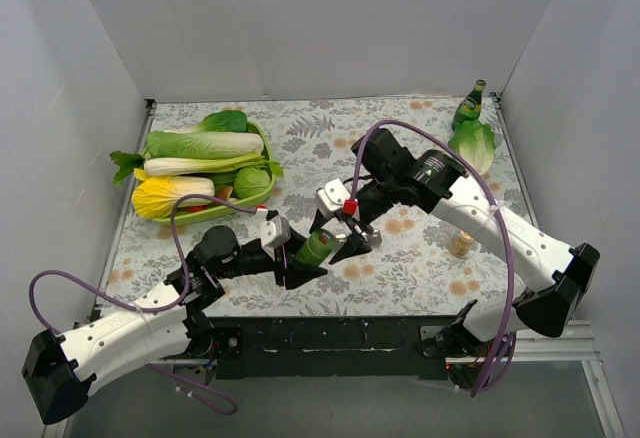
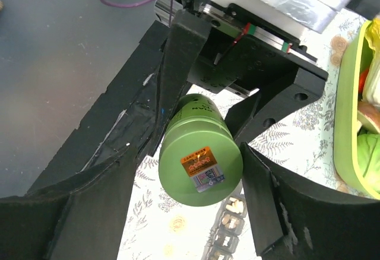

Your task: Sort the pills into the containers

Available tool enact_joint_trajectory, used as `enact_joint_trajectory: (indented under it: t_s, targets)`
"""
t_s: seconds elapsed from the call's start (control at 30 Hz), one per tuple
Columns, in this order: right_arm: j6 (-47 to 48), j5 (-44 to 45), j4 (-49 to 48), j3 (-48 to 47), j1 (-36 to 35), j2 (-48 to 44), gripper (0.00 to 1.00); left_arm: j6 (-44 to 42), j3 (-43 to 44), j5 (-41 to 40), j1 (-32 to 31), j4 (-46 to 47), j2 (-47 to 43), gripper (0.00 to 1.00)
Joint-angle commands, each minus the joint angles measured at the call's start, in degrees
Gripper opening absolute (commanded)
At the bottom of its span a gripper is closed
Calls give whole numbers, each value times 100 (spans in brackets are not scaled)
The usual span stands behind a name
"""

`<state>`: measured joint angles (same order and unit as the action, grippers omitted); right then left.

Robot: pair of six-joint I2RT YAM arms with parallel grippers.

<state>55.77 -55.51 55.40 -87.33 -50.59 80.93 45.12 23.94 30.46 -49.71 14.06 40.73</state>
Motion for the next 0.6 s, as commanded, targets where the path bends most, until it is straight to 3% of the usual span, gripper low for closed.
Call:
enact_joint_trajectory:
  t_s: [0.0, 0.1, 0.13, 0.23, 0.3, 0.47, 0.57]
  targets:
    - [-671, -84, -432, -30, -65, -94, 73, -56, 31, -312, 14, -18, -56, 0]
    - [-778, 4, -495, 5, -65, -103, 60, -91, 58, -374, 14, -62, -48, 0]
    - [-821, 31, -530, 14, -74, -103, 46, -83, 58, -374, 14, -53, -48, 0]
    - [-700, 49, -469, 32, -74, -112, 31, -74, 66, -286, 14, -18, -39, 0]
    - [-472, -4, -346, -29, -74, -95, 29, -65, 58, -155, 14, 17, -30, 0]
    - [1317, -364, 776, -495, -144, 28, 26, -48, 75, 302, 14, 9, -12, 0]
    - [2023, -514, 956, -627, -179, 11, 26, -30, 67, 522, 14, 0, -39, 0]
